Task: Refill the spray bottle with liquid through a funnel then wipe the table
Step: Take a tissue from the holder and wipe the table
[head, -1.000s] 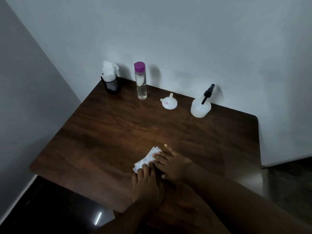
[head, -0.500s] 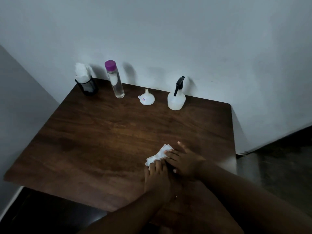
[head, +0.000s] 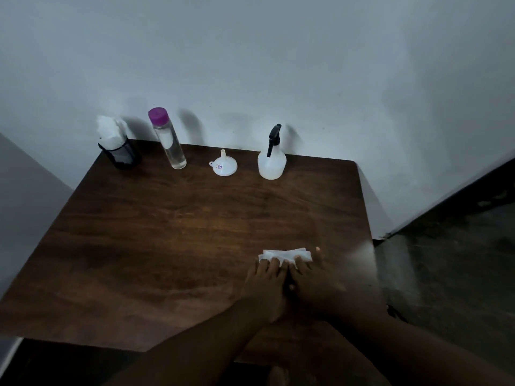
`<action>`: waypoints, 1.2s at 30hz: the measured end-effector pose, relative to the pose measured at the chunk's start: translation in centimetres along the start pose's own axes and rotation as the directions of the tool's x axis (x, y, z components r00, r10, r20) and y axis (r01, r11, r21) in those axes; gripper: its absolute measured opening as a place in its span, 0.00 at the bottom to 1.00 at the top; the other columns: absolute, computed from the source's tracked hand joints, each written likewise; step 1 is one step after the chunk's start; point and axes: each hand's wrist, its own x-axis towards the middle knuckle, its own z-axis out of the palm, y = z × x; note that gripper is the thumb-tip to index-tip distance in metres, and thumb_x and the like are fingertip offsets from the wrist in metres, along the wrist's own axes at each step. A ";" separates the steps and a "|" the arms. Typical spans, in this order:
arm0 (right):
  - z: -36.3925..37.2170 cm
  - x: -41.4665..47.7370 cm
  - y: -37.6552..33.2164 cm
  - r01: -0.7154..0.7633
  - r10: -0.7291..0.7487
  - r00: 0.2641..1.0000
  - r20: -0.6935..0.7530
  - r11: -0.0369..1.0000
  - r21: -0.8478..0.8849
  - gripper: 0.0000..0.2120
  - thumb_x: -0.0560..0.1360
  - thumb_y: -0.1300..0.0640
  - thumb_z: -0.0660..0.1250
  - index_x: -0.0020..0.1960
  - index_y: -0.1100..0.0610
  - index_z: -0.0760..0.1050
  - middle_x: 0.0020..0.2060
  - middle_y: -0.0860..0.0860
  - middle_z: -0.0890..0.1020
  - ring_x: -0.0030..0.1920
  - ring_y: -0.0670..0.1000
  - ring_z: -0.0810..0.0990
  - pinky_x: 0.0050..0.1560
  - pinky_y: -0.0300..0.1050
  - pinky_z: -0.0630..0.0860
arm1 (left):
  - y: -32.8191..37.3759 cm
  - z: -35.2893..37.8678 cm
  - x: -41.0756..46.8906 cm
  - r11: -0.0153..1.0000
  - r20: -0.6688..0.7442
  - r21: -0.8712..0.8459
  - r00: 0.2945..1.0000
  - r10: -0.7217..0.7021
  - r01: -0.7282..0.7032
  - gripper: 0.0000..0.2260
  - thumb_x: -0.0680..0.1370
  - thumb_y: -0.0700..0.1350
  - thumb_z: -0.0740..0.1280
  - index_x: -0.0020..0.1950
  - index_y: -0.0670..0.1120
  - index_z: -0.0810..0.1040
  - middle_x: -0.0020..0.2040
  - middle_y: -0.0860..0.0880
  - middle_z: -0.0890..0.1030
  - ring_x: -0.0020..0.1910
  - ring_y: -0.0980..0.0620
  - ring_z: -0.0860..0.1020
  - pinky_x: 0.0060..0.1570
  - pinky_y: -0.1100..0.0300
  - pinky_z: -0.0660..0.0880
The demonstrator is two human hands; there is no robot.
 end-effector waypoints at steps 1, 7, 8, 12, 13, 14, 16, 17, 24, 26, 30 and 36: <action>-0.2 -0.3 -1.1 -0.026 0.026 1.000 0.014 1.000 0.012 0.32 0.82 0.40 0.51 0.80 0.53 0.50 0.79 0.57 0.59 0.80 0.58 0.53 0.75 0.71 0.37 | -0.7 -0.2 -0.2 0.999 0.022 0.016 0.999 0.034 -0.034 0.34 0.82 0.61 0.55 0.83 0.50 0.48 0.83 0.45 0.49 0.82 0.40 0.48 0.79 0.41 0.43; -0.7 -0.3 -8.1 -0.087 0.085 0.993 0.080 0.996 0.018 0.34 0.83 0.43 0.52 0.81 0.59 0.45 0.79 0.61 0.56 0.77 0.65 0.58 0.73 0.75 0.41 | -5.2 -1.1 -1.5 0.958 0.124 0.116 0.961 0.247 -0.262 0.35 0.80 0.58 0.63 0.83 0.50 0.52 0.83 0.44 0.54 0.81 0.42 0.50 0.80 0.41 0.42; -0.9 0.0 -9.1 -0.096 0.094 0.992 0.081 0.995 0.024 0.33 0.83 0.44 0.52 0.81 0.59 0.46 0.78 0.62 0.58 0.76 0.65 0.60 0.73 0.75 0.41 | -6.2 -1.2 -1.7 0.949 0.142 0.128 0.953 0.269 -0.287 0.34 0.80 0.57 0.64 0.83 0.50 0.53 0.82 0.44 0.54 0.81 0.42 0.51 0.80 0.41 0.44; -2.8 1.6 -13.0 -0.131 0.124 0.988 0.095 0.989 0.067 0.29 0.82 0.50 0.56 0.78 0.62 0.55 0.73 0.61 0.68 0.72 0.62 0.66 0.75 0.71 0.43 | -10.6 -1.2 -2.8 0.917 0.121 0.164 0.930 0.346 -0.363 0.32 0.81 0.54 0.64 0.82 0.52 0.55 0.82 0.46 0.56 0.81 0.44 0.52 0.80 0.42 0.44; -3.3 2.1 -14.0 -0.137 0.129 0.986 0.106 0.988 0.071 0.27 0.82 0.51 0.56 0.77 0.62 0.57 0.72 0.61 0.69 0.72 0.61 0.67 0.75 0.70 0.45 | -11.8 -1.3 -3.1 0.911 0.124 0.173 0.926 0.357 -0.375 0.32 0.81 0.54 0.64 0.82 0.52 0.55 0.82 0.46 0.57 0.81 0.44 0.52 0.80 0.42 0.44; -3.9 2.5 -14.9 -0.143 0.133 0.985 0.108 0.986 0.087 0.26 0.82 0.51 0.55 0.77 0.61 0.58 0.72 0.60 0.70 0.72 0.61 0.67 0.75 0.68 0.48 | -12.8 -1.4 -3.4 0.904 0.132 0.185 0.921 0.366 -0.386 0.32 0.81 0.54 0.65 0.82 0.52 0.55 0.82 0.46 0.56 0.81 0.44 0.52 0.80 0.42 0.44; -5.2 3.7 -16.7 -0.157 0.142 0.984 0.111 0.978 0.135 0.25 0.83 0.51 0.55 0.76 0.60 0.60 0.72 0.59 0.69 0.71 0.59 0.68 0.75 0.65 0.53 | -15.2 -1.6 -3.9 0.898 0.140 0.194 0.917 0.373 -0.394 0.32 0.81 0.53 0.65 0.82 0.53 0.55 0.83 0.46 0.55 0.82 0.44 0.51 0.80 0.42 0.43; -5.8 4.4 -17.5 -0.161 0.143 0.982 0.124 0.976 0.148 0.24 0.83 0.51 0.55 0.75 0.61 0.61 0.72 0.59 0.69 0.71 0.59 0.68 0.75 0.64 0.54 | -16.5 -1.7 -4.2 0.897 0.140 0.192 0.916 0.377 -0.399 0.32 0.81 0.53 0.66 0.82 0.53 0.56 0.83 0.46 0.55 0.82 0.44 0.51 0.80 0.42 0.43; -8.7 9.9 -23.5 -0.132 0.113 0.987 0.112 0.975 0.178 0.27 0.83 0.50 0.56 0.77 0.61 0.56 0.75 0.60 0.64 0.75 0.60 0.62 0.76 0.61 0.51 | -25.1 -3.1 -6.3 0.896 0.128 0.204 0.918 0.375 -0.395 0.31 0.79 0.55 0.65 0.81 0.53 0.58 0.82 0.47 0.56 0.82 0.45 0.50 0.80 0.43 0.41; -9.8 11.7 -25.4 -0.107 0.095 0.991 0.095 0.985 0.135 0.26 0.82 0.50 0.57 0.76 0.61 0.59 0.74 0.60 0.66 0.74 0.61 0.63 0.76 0.63 0.53 | -27.8 -3.5 -7.0 0.905 0.094 0.190 0.924 0.370 -0.382 0.30 0.80 0.54 0.65 0.80 0.53 0.59 0.81 0.46 0.58 0.82 0.45 0.52 0.79 0.45 0.38; -11.1 14.8 -28.6 -0.030 0.028 0.999 0.018 0.996 0.086 0.27 0.82 0.48 0.56 0.78 0.58 0.58 0.75 0.58 0.64 0.76 0.60 0.60 0.76 0.66 0.49 | -32.8 -4.2 -9.2 0.933 0.078 0.159 0.946 0.316 -0.324 0.32 0.80 0.54 0.65 0.82 0.53 0.57 0.82 0.46 0.58 0.82 0.44 0.51 0.80 0.41 0.42; -13.1 17.9 -32.4 0.070 -0.070 0.996 -0.047 0.997 0.011 0.31 0.82 0.46 0.56 0.80 0.57 0.50 0.78 0.58 0.60 0.77 0.60 0.59 0.77 0.67 0.44 | -37.3 -3.7 -13.4 0.983 -0.056 0.088 0.985 0.165 -0.160 0.30 0.81 0.55 0.61 0.81 0.52 0.58 0.82 0.47 0.59 0.82 0.45 0.53 0.80 0.42 0.44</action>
